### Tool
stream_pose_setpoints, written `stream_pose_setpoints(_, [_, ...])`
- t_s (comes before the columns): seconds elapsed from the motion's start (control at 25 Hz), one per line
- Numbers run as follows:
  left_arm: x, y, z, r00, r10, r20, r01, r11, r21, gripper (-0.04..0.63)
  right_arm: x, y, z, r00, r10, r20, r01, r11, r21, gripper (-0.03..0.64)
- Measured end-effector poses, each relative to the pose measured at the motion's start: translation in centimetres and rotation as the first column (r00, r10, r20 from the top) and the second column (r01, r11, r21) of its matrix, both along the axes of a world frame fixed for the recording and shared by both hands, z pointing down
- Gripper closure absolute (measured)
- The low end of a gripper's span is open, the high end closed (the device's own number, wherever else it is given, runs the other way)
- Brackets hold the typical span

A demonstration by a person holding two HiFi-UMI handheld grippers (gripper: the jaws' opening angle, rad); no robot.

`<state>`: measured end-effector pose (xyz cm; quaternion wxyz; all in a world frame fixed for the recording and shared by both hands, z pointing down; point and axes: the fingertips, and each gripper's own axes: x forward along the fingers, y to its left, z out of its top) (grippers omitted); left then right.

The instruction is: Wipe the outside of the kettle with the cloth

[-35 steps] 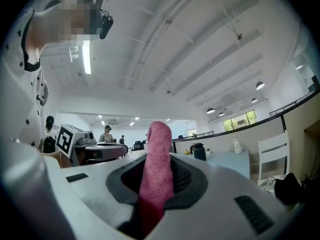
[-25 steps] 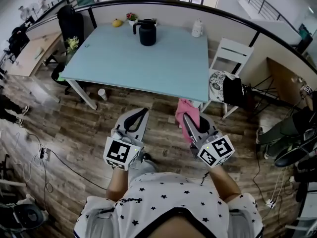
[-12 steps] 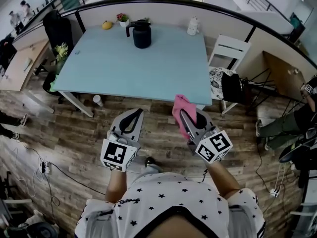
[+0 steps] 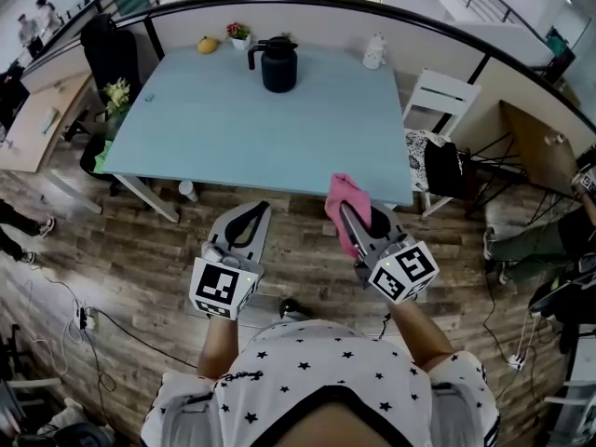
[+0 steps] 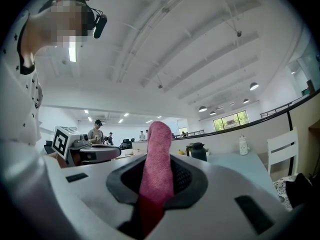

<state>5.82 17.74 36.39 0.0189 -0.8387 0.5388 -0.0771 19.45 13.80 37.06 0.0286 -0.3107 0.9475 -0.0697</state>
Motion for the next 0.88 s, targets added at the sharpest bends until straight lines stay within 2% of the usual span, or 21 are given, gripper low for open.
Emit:
stream_pose_setpoints(0.32, [-2.7, -0.9, 0.5, 1.000, -0.020, -0.005, 0.020, 1.000, -0.003, 0.565, -2.9, -1.2, 0.4, 1.000, -0.026, 0.002, 0.026, 1.000, -0.003, 0.555])
stream_pose_setpoints(0.56, [-3.1, -2.3, 1.3, 1.000, -0.018, -0.015, 0.018, 1.000, -0.022, 0.565, -3.4, -2.6, 1.0, 0.999, -0.033, -0.010, 0.033, 0.999, -0.005, 0.555])
stream_pose_setpoints(0.88, [-4.3, -6.7, 1.3, 0.999, -0.050, 0.018, 0.050, 0.998, -0.023, 0.565, -3.8, -8.8, 1.0, 0.999, -0.030, 0.024, 0.030, 1.000, 0.002, 0.555])
